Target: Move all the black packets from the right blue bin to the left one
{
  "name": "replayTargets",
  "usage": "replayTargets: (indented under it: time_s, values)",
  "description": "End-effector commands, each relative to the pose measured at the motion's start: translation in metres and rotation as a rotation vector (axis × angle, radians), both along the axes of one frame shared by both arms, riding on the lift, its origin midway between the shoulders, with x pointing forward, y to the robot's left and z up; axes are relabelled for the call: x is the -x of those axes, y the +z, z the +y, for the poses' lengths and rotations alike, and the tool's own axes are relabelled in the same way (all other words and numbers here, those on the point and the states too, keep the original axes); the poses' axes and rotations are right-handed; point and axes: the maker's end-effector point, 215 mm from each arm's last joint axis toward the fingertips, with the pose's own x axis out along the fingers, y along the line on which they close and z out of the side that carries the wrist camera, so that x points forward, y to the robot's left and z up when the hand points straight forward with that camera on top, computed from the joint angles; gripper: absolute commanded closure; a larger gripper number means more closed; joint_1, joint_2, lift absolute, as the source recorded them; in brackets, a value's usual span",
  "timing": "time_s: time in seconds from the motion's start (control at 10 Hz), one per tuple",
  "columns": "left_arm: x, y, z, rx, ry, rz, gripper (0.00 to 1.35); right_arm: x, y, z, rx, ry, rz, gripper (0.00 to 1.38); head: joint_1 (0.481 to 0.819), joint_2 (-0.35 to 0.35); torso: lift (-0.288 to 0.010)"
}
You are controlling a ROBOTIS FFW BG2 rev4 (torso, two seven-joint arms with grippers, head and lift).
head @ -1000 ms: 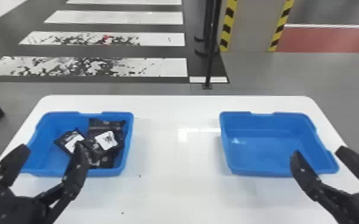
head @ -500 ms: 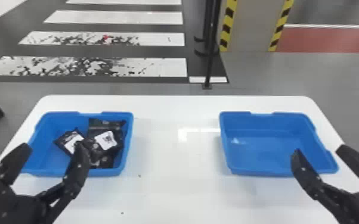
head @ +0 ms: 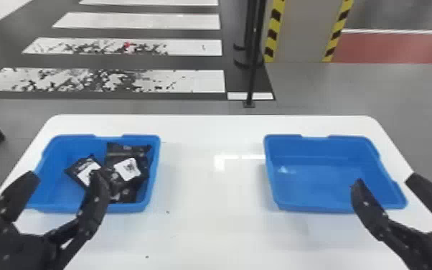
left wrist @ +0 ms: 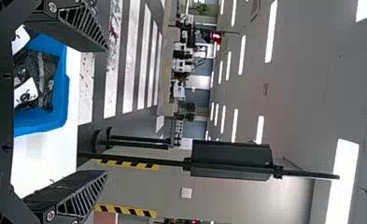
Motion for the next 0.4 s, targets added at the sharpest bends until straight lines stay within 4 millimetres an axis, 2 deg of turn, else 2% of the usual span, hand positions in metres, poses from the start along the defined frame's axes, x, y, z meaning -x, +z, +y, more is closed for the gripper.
replayTargets:
  time_s: [0.0,0.3]
  values:
    - [-0.0009,0.0009,-0.0007,-0.002,-0.003,-0.002,0.10,-0.0005,0.0018,-0.0001,0.000,-0.001,-0.006,0.15,0.695,-0.018,-0.140]
    - [-0.0022,-0.0002,-0.0018,-0.001,-0.005,0.000,0.10,-0.0018,0.0024,0.0004,0.001,0.002,-0.011,0.15,0.695,-0.020,-0.140]
